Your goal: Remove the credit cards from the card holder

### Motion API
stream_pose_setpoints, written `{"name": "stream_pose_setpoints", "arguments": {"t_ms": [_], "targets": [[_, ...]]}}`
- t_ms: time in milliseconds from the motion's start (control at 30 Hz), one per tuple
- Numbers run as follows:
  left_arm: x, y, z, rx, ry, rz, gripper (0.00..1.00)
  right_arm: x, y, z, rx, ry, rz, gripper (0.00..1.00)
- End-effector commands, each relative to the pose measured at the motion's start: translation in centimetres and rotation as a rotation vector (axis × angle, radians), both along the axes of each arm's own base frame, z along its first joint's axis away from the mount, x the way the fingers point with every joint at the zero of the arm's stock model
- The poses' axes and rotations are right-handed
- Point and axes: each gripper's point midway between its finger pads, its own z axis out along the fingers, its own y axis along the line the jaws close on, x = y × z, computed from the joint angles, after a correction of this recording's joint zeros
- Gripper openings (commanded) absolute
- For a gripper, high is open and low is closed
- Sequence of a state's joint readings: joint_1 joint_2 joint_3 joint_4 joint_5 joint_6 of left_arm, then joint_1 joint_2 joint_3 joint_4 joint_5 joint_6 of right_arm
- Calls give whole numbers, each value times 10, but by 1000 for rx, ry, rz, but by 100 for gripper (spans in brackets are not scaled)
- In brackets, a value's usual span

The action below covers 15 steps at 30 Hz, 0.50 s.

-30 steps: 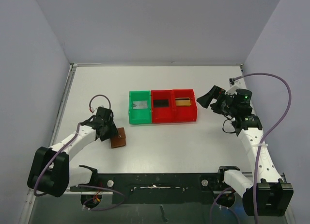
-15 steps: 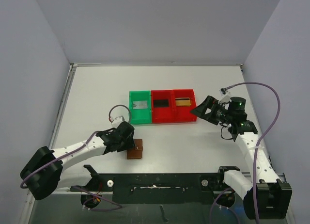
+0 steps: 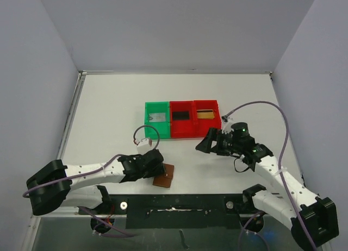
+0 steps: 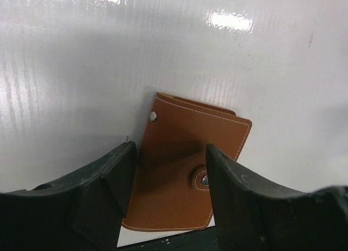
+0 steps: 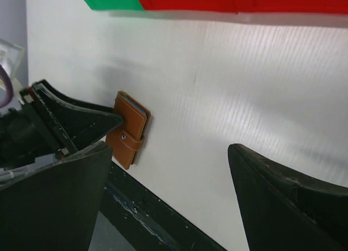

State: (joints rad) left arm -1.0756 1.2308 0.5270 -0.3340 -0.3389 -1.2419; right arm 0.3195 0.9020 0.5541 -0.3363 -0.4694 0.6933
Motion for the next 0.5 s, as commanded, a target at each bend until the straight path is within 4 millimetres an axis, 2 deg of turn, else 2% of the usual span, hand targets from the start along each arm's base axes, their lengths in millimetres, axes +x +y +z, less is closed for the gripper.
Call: {"name": "stream_pose_setpoints", "arguments": {"t_ms": [0,100,200,300,467], "targets": [[22,-22,37,-133,-113,67,55,12,20,9,-128,-88,-52,91],[24,-13,49,-167,-158,89,57,6,30,-2,-199,-92,-97,84],[24,0,59,-198,-204,108,61,-7,52,-7,-203,-103,-78,76],[24,13,60,-217,-237,128,66,-16,71,-9,-220,-116,-70,72],[24,27,61,-247,-263,161,67,-32,99,-22,-298,-118,-61,66]]}}
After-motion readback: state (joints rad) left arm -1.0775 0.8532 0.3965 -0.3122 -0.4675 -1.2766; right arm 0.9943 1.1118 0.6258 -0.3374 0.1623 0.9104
